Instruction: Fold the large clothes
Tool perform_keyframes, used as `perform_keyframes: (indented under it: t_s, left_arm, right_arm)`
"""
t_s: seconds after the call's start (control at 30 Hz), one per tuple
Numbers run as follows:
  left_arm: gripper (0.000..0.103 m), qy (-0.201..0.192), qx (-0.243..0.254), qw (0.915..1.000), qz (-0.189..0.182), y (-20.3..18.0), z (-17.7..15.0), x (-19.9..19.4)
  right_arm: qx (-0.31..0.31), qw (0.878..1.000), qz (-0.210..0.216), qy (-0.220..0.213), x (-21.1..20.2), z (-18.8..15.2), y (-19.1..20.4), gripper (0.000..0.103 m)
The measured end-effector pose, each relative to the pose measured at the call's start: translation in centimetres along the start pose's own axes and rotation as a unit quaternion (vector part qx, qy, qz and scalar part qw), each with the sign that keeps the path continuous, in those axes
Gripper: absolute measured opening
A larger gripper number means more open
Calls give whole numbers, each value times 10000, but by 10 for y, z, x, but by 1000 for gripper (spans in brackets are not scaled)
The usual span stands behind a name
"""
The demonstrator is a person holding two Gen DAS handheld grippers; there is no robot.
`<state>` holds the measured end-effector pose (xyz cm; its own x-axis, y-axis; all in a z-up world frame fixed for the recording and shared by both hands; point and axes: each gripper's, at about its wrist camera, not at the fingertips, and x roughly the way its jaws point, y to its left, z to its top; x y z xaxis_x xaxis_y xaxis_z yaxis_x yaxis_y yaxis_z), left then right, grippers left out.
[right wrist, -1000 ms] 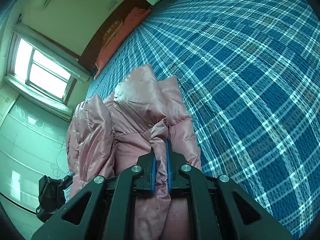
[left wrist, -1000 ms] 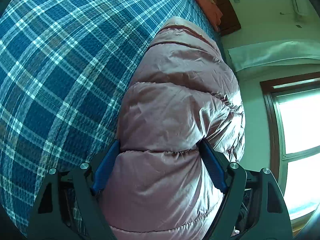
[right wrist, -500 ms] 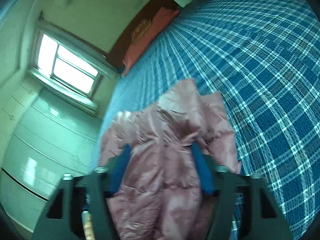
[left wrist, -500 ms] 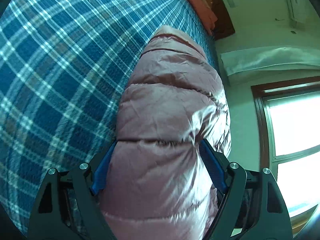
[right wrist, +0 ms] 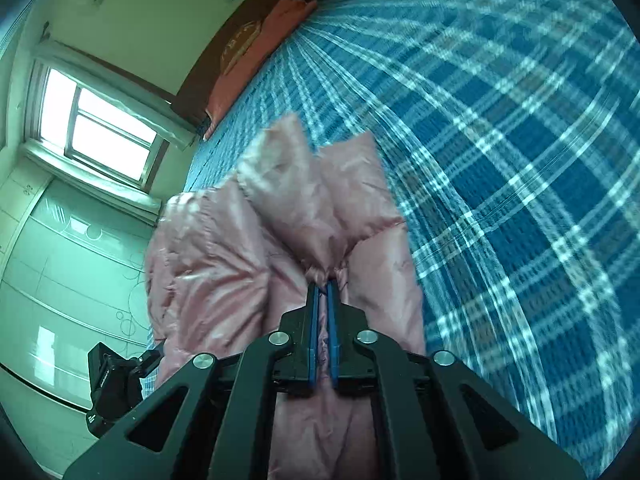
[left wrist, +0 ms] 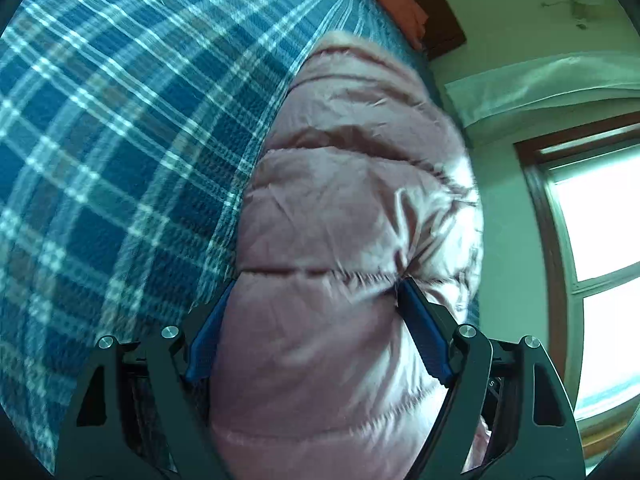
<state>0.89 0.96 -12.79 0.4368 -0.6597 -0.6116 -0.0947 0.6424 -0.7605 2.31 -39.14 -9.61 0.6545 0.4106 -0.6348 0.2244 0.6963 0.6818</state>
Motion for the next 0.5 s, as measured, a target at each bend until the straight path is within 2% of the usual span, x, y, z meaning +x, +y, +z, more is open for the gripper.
perform_keyframes:
  t_s: [0.07,0.13,0.17,0.2,0.37,0.5]
  left_arm:
    - [80,-121,56,9999,-68,3,-7,-19]
    - [80,-173,97,9997,-139,9,-15,-38]
    - [80,-192,69,9995,-225,14,-24,-51]
    - [81,-208,30,9994,-291,19,-31,-60]
    - [85,-44,-318,9981,-529,40,-72,-86]
    - [86,42,-439,9974,-571,39,-98,-85]
  right_arm:
    - [-3,10000,44,-48,-20,-6,9,12]
    - [-4,9998,136,-119,-42,-16,18,41]
    - [14,9995,197,-240,-59,-25,24,61]
    - [6,9993,261,-283,-68,-33,25,66]
    - [-17,9989,458,-131,-108,-80,38,68]
    - [58,9984,563,64,-120,-109,37,68]
